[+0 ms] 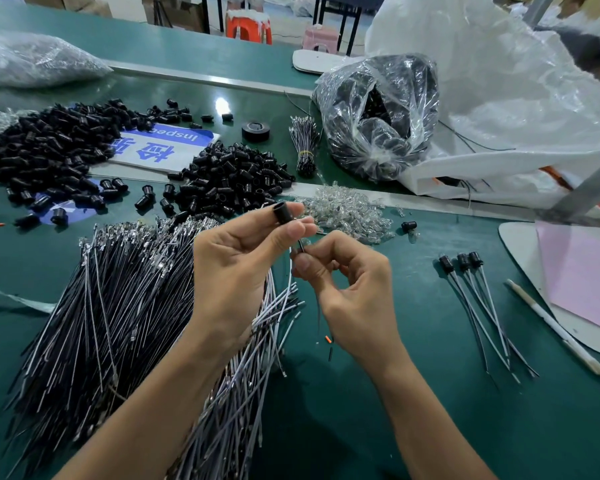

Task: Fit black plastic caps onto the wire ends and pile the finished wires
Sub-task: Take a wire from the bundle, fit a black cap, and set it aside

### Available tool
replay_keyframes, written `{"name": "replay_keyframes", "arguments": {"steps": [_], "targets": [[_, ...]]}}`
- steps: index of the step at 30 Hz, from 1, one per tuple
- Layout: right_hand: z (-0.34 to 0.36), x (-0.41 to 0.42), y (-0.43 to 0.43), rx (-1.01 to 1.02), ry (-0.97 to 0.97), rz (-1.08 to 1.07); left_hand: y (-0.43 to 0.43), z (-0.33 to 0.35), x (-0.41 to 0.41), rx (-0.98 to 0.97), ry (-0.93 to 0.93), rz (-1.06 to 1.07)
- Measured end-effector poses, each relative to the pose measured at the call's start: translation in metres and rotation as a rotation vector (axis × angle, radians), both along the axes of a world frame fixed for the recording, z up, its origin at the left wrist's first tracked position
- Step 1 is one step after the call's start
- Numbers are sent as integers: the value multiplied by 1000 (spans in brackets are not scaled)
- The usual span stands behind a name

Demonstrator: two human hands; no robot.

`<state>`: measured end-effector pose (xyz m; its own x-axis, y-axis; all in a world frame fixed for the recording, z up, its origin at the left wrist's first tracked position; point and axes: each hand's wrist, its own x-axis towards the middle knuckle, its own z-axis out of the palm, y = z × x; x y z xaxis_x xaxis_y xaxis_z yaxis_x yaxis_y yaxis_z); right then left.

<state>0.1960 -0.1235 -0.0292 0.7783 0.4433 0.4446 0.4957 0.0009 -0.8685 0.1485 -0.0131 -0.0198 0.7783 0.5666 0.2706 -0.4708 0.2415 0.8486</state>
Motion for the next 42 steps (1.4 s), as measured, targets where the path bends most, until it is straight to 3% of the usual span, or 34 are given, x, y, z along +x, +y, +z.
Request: {"name": "replay_keyframes", "arguments": {"steps": [6,11,12,14,17,21,26,34,38,42], "targets": [[3,1,-6,-25,63,43,-2,0,3,-83,22,-34],[10,9,-18,-9,343,475,7,-3,3,-254,78,-62],[9,12,-18,18,341,422,7,-5,3,-252,126,-83],[3,27,-20,-7,233,87,7,-10,4,-191,251,-137],[-12,52,-28,-344,-36,-351,8,-20,5,-35,442,-225],[-29,66,-28,-683,-143,-394,9,-26,6,98,529,-274],[-40,77,-34,-847,-114,-482,9,-25,4,119,518,-270],[-40,78,-33,-774,-80,-469,5,-23,6,95,448,-256],[-27,66,-29,-381,-6,-305,4,-24,7,126,444,-265],[-16,54,-24,-131,177,-112,3,-24,7,121,426,-290]]}}
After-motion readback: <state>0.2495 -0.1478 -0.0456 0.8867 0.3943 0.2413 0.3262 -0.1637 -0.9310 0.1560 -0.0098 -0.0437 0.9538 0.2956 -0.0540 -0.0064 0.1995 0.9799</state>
